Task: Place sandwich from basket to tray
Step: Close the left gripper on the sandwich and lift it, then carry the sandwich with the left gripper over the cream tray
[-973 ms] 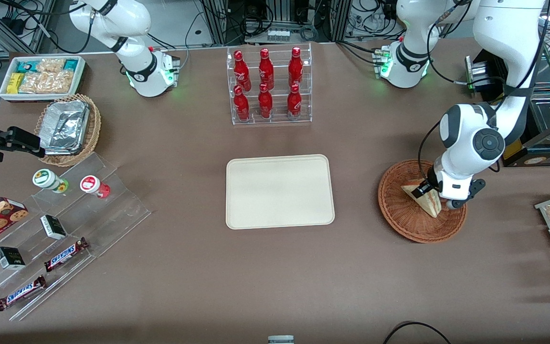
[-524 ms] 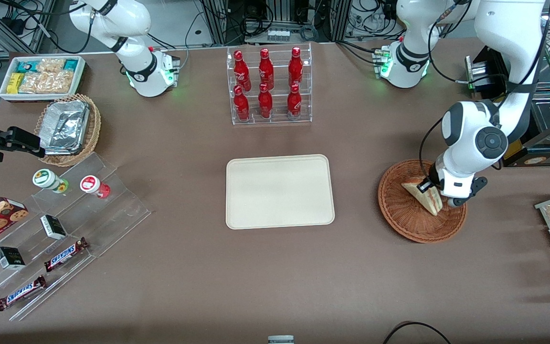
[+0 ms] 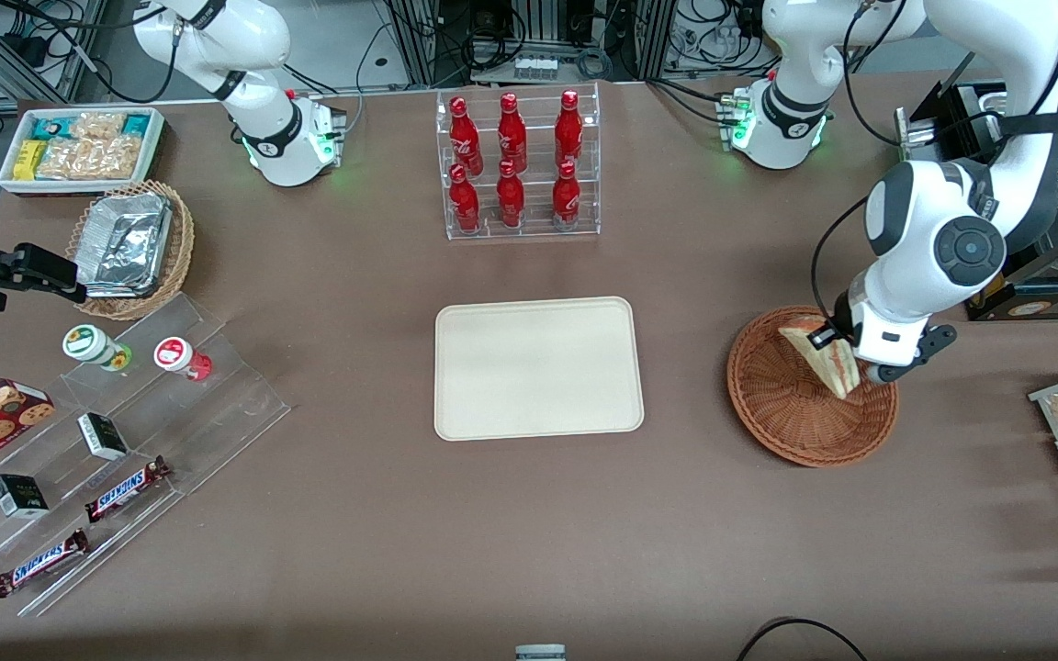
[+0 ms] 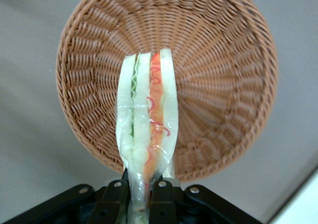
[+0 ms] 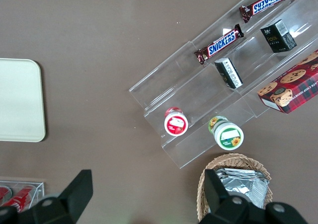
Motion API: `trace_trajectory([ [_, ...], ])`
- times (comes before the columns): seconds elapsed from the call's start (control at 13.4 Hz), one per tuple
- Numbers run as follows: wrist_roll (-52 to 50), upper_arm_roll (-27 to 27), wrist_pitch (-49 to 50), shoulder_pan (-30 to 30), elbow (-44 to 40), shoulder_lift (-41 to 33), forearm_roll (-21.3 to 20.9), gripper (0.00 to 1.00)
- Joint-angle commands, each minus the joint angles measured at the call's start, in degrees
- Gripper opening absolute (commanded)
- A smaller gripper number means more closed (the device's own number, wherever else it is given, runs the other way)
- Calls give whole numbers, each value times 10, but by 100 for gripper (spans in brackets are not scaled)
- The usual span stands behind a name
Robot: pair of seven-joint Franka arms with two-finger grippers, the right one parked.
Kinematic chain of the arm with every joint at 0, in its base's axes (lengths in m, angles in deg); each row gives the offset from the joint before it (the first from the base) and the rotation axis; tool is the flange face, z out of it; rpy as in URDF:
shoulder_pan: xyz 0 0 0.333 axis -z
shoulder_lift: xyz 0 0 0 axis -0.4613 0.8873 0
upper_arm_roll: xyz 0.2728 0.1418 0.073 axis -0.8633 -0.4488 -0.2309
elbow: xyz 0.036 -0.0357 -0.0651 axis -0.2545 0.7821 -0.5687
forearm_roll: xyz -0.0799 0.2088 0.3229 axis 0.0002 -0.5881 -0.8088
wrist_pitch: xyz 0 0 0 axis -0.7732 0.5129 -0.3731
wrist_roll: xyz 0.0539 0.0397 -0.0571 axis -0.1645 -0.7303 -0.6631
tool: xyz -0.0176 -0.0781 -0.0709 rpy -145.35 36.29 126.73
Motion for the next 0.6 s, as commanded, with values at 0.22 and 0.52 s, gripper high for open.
trace_trajectory([
  [0.22, 13, -1, 71, 97, -85, 27, -8, 0],
  [0.52, 15, -1, 83, 169, -145, 70, -5, 0],
])
